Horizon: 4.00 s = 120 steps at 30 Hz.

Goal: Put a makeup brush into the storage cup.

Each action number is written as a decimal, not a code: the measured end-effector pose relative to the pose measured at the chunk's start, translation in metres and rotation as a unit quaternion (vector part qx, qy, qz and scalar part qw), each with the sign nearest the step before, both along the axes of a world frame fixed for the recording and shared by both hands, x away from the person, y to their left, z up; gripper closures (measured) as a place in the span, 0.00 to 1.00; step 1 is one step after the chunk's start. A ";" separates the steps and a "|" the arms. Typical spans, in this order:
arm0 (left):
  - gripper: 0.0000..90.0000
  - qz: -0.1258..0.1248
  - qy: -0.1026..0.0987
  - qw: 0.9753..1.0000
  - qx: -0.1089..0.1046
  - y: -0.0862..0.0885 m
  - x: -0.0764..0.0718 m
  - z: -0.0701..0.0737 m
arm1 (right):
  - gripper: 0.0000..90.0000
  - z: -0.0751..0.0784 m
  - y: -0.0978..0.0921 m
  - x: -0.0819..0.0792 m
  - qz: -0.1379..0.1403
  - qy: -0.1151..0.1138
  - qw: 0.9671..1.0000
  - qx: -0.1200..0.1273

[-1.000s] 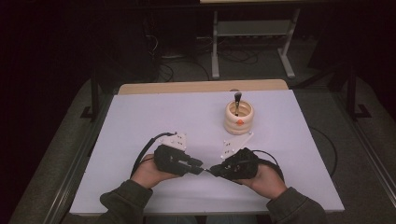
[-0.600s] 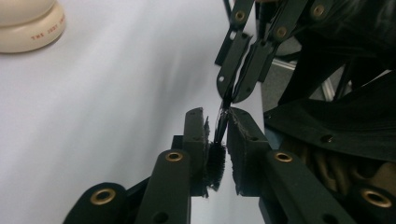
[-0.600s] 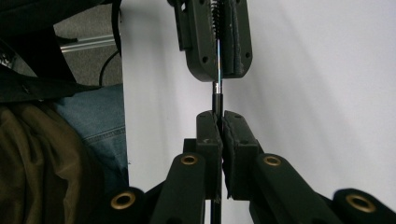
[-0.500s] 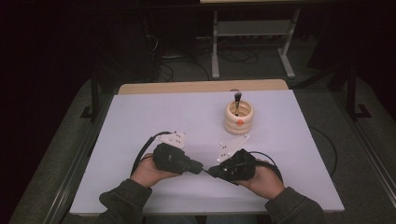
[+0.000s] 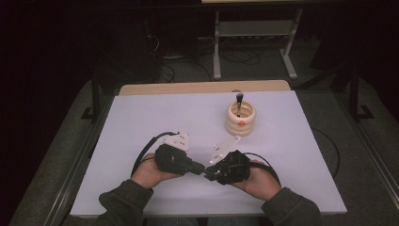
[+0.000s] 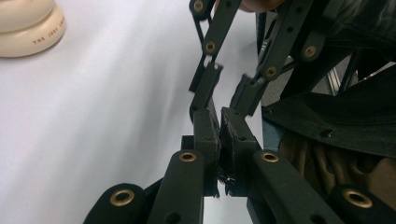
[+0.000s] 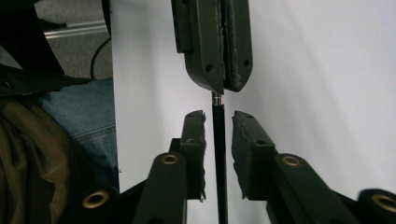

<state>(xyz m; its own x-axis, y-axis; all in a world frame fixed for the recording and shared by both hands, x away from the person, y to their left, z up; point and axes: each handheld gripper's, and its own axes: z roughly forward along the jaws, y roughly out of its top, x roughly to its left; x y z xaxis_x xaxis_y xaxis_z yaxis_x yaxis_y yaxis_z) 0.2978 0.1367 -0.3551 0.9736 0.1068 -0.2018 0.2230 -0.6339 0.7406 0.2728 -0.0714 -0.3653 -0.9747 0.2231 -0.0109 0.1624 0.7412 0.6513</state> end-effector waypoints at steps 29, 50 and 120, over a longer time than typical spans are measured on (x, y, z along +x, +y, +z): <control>0.55 0.048 -0.007 0.999 -0.011 0.016 0.002 0.002 | 0.94 0.000 -0.034 0.015 -0.069 0.067 0.990 0.106; 0.67 0.049 -0.007 0.998 -0.041 -0.002 -0.001 -0.004 | 0.94 0.029 -0.015 0.015 -0.088 0.029 0.971 0.220; 0.77 0.092 -0.030 0.995 0.002 0.012 -0.002 -0.019 | 0.94 0.019 -0.054 0.022 -0.145 0.035 0.974 0.170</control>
